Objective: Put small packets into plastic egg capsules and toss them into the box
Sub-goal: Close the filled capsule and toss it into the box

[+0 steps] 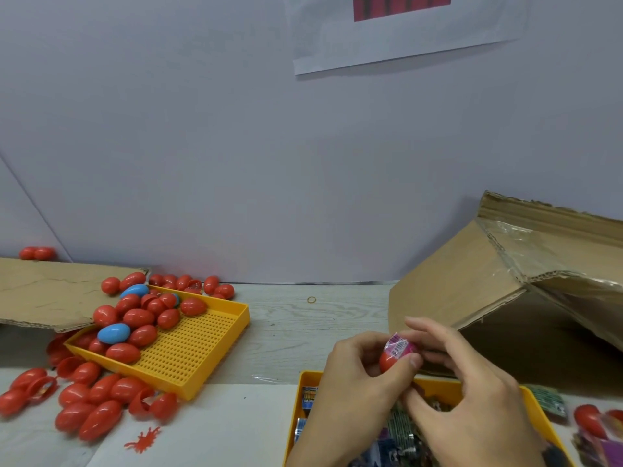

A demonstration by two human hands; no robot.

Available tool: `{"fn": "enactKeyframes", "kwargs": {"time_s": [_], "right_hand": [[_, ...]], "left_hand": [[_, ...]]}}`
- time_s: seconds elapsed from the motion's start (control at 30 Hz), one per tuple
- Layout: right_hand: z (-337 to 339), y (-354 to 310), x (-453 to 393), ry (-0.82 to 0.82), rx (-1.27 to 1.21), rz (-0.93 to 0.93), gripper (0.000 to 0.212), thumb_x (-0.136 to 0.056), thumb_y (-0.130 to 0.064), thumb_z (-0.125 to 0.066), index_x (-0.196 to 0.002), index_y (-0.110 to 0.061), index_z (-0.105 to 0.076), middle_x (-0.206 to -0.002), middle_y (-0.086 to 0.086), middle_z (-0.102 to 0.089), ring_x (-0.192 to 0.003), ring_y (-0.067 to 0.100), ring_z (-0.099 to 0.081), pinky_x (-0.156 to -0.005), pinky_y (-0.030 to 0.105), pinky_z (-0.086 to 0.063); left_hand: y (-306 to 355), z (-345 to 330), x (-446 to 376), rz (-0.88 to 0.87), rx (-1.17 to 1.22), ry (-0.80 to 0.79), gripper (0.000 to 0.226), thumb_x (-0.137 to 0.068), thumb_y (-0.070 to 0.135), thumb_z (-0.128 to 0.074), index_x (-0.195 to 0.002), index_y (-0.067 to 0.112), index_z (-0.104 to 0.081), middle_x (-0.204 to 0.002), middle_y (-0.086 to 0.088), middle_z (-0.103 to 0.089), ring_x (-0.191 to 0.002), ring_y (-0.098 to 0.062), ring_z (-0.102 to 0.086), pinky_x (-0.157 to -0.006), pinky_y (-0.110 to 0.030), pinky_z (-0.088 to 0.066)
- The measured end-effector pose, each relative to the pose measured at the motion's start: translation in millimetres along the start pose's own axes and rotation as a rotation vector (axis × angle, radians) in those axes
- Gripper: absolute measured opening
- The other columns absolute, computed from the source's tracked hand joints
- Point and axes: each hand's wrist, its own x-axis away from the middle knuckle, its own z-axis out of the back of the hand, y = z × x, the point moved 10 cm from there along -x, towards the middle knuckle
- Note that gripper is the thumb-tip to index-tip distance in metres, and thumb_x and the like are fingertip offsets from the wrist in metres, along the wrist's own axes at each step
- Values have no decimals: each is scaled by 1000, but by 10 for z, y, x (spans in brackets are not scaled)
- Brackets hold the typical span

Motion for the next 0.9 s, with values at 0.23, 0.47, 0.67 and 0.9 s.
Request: {"fn": "enactKeyframes", "kwargs": {"time_s": [0.23, 0.47, 0.67, 0.9], "right_hand": [[-65, -58, -23, -23, 58, 53, 90, -51, -7, -91, -115, -52, -47, -107, -25, -57, -109, -16, -46, -72, 4, -41], [65, -32, -25, 64, 70, 29, 86, -52, -10, -92, -115, -50, -48, -96, -23, -64, -86, -4, -61, -69, -3, -43], [137, 3, -29, 110, 85, 8, 80, -52, 0, -89, -113, -41, -59, -99, -18, -67, -86, 1, -64, -77, -5, -40], [111, -14, -40, 79, 83, 10, 69, -52, -6, -91, -109, -36, -64, -97, -21, -66, -83, 2, -65, -75, 0, -45]], "left_hand": [[-11, 21, -13, 1, 112, 37, 18, -89, 17, -71, -107, 14, -72, -93, -8, -76, -83, -23, -75, -75, -27, -59], [-17, -80, -2, 17, 82, -55, 19, -92, 22, -67, -108, 14, -74, -96, -8, -76, -93, -25, -73, -90, -41, -58], [-124, -49, -22, 89, 103, -59, 21, -89, 22, -72, -105, 9, -70, -85, -11, -75, -75, -17, -71, -70, -26, -58], [-105, -54, -31, 53, 114, -38, 22, -83, 37, -73, -95, 19, -76, -92, -10, -76, -89, -30, -74, -87, -47, -58]]}}
